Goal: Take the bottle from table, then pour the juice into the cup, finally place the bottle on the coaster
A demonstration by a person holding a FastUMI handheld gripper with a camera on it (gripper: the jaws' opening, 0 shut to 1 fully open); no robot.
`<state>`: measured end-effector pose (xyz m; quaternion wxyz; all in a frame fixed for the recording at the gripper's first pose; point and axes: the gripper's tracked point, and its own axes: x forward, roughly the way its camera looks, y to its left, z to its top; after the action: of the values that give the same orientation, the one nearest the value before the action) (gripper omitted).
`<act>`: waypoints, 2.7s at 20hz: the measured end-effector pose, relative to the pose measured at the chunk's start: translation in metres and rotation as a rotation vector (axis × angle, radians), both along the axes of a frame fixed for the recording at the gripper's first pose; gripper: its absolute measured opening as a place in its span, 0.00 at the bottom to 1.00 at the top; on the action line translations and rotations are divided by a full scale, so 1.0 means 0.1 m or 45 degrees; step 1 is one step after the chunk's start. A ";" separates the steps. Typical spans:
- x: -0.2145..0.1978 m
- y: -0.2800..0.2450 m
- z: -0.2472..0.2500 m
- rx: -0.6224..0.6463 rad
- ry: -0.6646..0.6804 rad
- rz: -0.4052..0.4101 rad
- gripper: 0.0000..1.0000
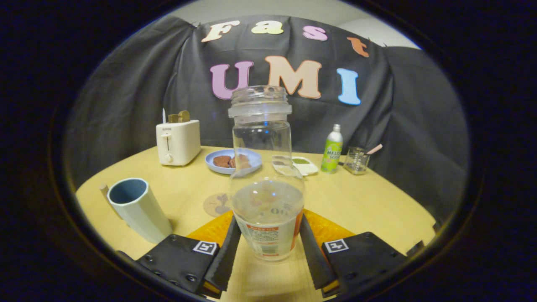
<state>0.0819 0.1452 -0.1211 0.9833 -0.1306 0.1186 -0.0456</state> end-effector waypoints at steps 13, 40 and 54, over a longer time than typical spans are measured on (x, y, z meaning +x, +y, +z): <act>-0.15 0.16 0.33 -0.713 -0.118 -0.190 0.77; -0.15 0.70 0.55 -1.546 -0.345 -0.205 0.77; -0.24 0.73 0.70 -1.806 -0.434 -0.240 0.77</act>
<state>0.0583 0.2180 -0.0509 0.6592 -0.7157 -0.0832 -0.2154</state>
